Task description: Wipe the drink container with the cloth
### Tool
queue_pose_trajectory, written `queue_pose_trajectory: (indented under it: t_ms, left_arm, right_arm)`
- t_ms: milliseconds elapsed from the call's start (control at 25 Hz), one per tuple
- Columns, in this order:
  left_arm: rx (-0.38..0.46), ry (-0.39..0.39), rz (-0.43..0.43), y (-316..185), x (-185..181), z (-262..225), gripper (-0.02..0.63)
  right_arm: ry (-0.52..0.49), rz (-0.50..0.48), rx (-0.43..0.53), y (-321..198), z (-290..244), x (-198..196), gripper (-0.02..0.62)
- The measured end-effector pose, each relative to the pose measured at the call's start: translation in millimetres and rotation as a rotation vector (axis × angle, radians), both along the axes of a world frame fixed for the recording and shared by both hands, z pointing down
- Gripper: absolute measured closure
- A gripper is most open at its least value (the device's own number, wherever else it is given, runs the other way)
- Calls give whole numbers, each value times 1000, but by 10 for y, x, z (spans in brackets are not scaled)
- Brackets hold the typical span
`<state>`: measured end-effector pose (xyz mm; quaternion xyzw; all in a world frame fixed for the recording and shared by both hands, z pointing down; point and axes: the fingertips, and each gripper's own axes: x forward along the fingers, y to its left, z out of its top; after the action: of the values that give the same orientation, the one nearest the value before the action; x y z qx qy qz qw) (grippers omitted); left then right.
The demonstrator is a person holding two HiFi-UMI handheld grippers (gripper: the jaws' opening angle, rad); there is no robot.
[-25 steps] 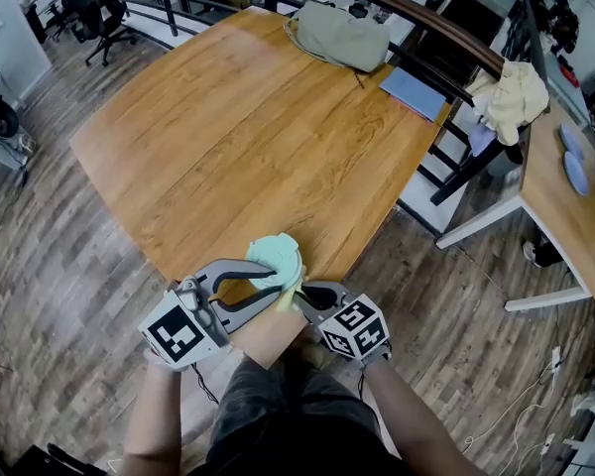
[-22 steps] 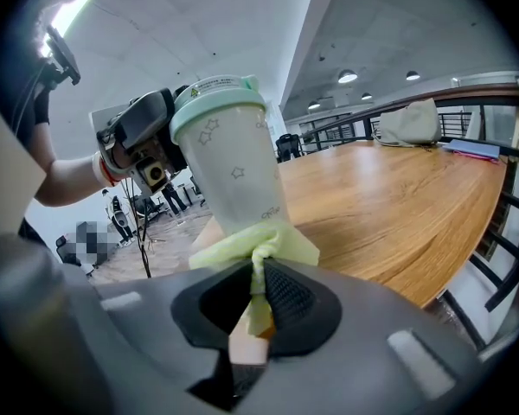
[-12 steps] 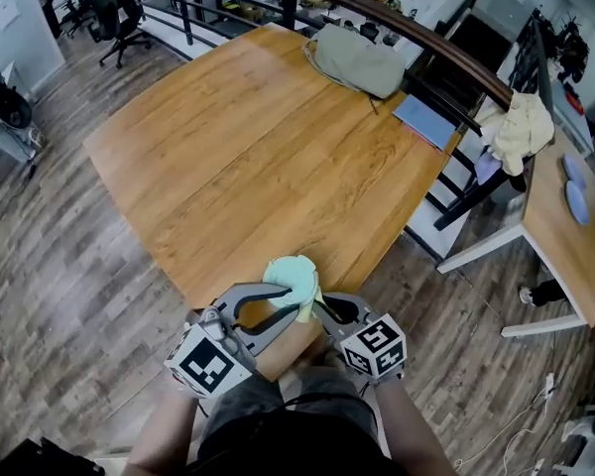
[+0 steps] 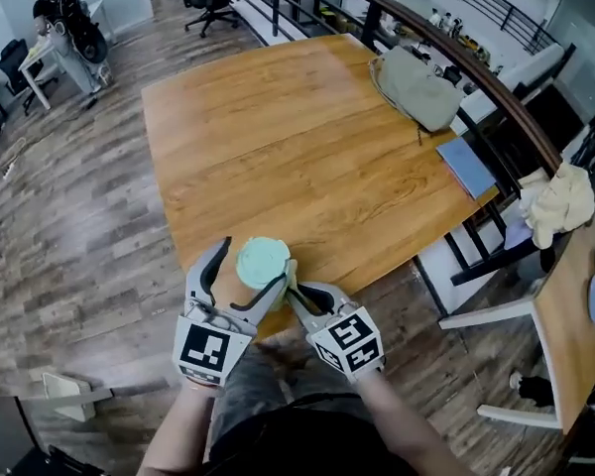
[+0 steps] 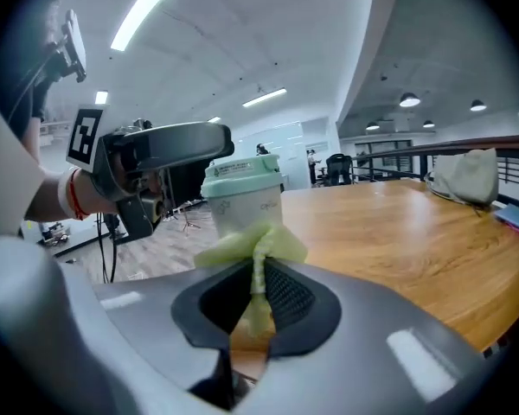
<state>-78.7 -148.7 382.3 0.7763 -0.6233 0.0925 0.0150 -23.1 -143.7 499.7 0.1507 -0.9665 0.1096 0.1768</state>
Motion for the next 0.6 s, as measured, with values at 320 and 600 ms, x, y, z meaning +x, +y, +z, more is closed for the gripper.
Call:
queue_pose_trajectory:
  t_ms: [320, 600]
  left_arm:
    - [-46, 25, -249, -153, -8, 138, 187]
    - [-32, 71, -221, -224, -73, 163, 203]
  right_arm:
    - [9, -133, 44, 66, -59, -19, 551]
    - [-32, -185, 53, 104, -123, -64, 551]
